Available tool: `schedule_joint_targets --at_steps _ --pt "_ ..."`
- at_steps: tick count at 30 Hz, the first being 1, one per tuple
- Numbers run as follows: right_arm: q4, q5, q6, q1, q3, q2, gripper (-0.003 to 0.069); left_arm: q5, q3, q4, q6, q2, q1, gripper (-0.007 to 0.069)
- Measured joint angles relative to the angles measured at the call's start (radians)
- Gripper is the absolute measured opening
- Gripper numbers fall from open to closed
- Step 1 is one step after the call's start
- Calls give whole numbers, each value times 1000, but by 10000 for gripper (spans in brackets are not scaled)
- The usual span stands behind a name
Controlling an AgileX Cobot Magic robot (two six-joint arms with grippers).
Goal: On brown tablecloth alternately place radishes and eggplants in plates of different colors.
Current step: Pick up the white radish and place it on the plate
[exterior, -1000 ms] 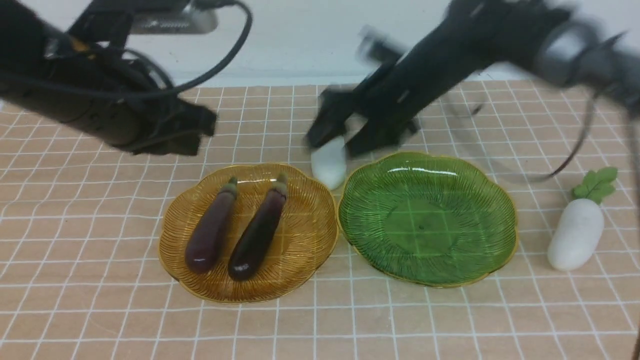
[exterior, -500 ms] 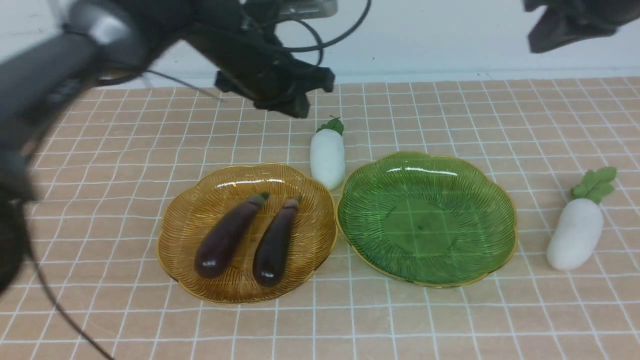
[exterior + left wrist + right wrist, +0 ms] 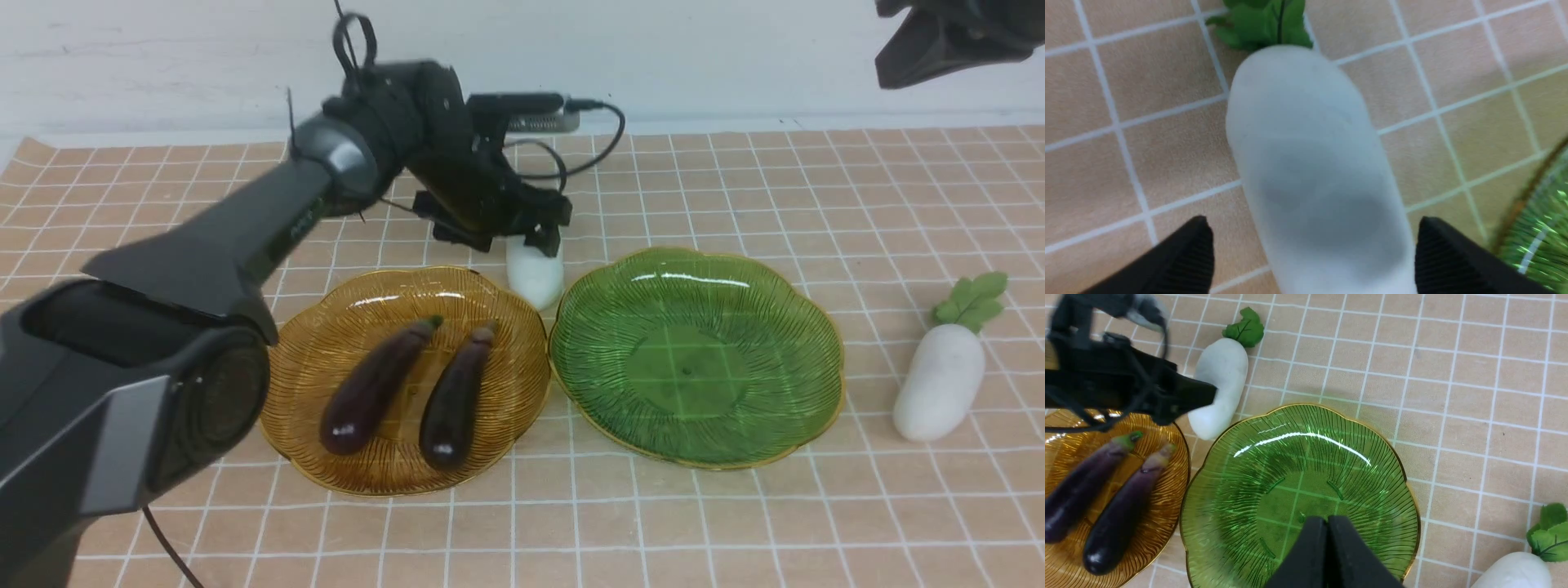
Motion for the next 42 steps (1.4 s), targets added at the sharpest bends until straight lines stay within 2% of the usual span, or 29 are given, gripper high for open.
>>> schedule_joint_targets --at_steps 2,5,12,17,22,27,32,37,42 --pt "2 0 0 0 0 0 -15 -34 -1 -25 16 31 0 627" --pt "2 0 0 0 0 0 -15 -59 -4 -45 56 41 -4 612" --pt "16 0 0 0 0 0 -15 -81 -7 -117 72 59 -5 470" --pt "26 0 0 0 0 0 -15 -85 -9 -109 60 59 -5 350" --pt "26 0 0 0 0 0 -15 -36 -5 -24 56 -38 24 341" --pt "10 0 18 0 0 0 -15 91 -8 -82 78 -225 45 325" --pt "-98 0 124 -1 0 -3 -15 286 -13 -156 149 -292 -50 325" --pt "-164 0 157 -2 32 -58 11 322 -11 -55 158 -206 -214 325" --pt "-193 0 165 -28 117 -117 76 325 -10 20 153 -149 -272 330"
